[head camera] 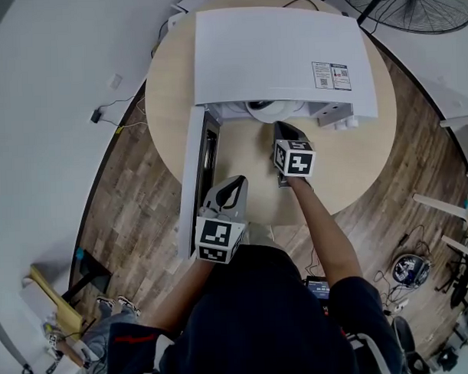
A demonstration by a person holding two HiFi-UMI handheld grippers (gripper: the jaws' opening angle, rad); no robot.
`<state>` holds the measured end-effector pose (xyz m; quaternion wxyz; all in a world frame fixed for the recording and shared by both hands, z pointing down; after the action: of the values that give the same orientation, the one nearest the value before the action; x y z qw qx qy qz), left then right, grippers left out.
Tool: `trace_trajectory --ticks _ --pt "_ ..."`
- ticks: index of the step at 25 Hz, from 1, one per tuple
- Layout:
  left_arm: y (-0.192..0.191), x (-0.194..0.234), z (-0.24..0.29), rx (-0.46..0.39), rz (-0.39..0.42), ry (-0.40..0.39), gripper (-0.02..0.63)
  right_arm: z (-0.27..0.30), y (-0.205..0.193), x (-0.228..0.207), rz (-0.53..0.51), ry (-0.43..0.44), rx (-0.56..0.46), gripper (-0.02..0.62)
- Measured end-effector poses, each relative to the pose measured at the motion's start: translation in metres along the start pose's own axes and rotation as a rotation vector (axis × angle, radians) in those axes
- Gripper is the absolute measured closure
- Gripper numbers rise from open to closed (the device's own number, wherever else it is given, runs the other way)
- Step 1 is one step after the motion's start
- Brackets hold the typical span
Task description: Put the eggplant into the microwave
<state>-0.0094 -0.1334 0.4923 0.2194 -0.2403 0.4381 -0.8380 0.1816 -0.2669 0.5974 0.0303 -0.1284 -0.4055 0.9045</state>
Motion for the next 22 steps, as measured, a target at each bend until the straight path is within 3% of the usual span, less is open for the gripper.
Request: trace_trajectory --ticks 22 --pt "0.002 0.004 0.004 -0.008 -0.038 -0.005 0.589 0.028 0.021 0.0 -0.021 0.019 0.006 0.583"
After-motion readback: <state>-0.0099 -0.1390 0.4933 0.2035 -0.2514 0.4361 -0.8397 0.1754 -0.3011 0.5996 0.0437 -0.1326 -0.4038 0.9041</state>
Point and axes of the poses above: the fingertips, and each gripper's own axes: z forward along the fingers, x to its left, y out of its top, the point moved 9 cm from there along -z, backward along the fingers, and after that the axes turned 1 degree about -y, right-handed, at the moved point
